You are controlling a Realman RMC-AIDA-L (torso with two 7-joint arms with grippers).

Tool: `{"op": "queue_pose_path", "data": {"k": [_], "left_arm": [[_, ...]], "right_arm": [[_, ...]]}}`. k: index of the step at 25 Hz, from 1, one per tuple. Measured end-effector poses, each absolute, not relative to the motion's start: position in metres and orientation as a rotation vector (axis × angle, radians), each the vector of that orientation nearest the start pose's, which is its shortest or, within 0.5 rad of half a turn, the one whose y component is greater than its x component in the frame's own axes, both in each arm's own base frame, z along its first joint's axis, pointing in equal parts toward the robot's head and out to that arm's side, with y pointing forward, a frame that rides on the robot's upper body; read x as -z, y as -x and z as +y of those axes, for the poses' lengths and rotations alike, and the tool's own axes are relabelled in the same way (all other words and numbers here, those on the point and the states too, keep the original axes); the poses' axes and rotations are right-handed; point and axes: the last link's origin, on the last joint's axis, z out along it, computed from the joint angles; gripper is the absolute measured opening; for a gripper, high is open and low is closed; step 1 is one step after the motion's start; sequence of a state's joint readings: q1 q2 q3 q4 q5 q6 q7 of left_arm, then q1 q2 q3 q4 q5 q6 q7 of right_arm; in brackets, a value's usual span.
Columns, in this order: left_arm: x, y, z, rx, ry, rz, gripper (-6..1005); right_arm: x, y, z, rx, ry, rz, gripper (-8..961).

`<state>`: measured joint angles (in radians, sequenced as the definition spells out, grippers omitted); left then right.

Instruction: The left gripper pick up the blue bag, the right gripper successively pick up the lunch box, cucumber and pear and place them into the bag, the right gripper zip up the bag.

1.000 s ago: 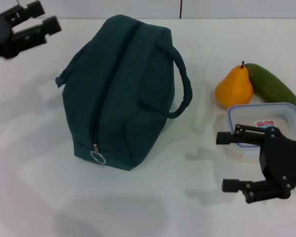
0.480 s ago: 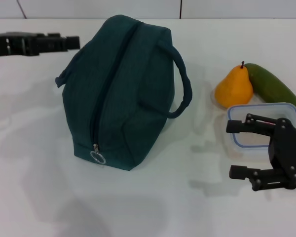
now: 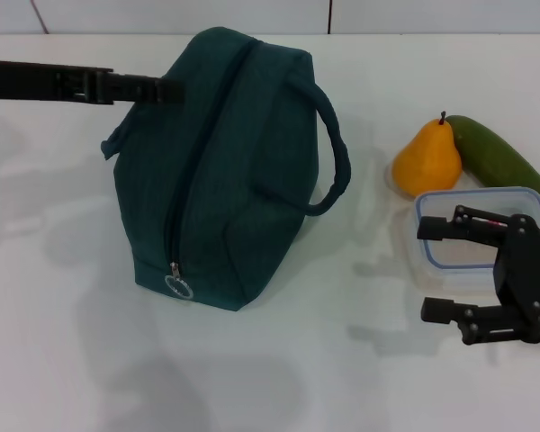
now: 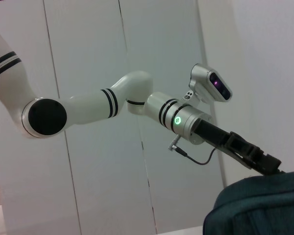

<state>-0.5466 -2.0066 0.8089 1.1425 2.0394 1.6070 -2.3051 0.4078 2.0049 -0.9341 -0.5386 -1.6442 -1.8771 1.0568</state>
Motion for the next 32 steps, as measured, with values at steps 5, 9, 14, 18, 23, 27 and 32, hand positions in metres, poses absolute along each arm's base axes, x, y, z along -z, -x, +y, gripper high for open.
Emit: {"op": "queue_pose_path", "data": {"k": [5,9,14,18,23,27,32], "left_arm": [[-0.081,0.213,0.366,0.489,2.543,-1.226,785],[-0.077,0.212,0.366,0.473,2.551,-1.229,716],[-0.079,0.214,0.365,0.494,2.517,-1.296,630],[-0.08,0.214,0.362,0.555,2.499,-1.321,550],[-0.08,0.215,0.361,0.535,2.448,-1.424,342],[-0.071,0.217,0.358,0.482,2.449,-1.444,140],[-0.063,0.213,0.358,0.435,2.47,-1.436,50]], "right_arm": [[-0.013,-0.258,0.264,-1.149,2.804,0.221,859],[-0.018,-0.262,0.262,-1.157,2.768,0.233,859],[-0.019,-0.263,0.262,-1.169,2.754,0.241,859],[-0.022,-0.265,0.261,-1.177,2.732,0.264,860],[-0.028,-0.272,0.26,-1.184,2.673,0.299,860],[-0.034,-0.278,0.257,-1.186,2.639,0.331,859],[-0.036,-0.279,0.257,-1.18,2.637,0.333,859]]}}
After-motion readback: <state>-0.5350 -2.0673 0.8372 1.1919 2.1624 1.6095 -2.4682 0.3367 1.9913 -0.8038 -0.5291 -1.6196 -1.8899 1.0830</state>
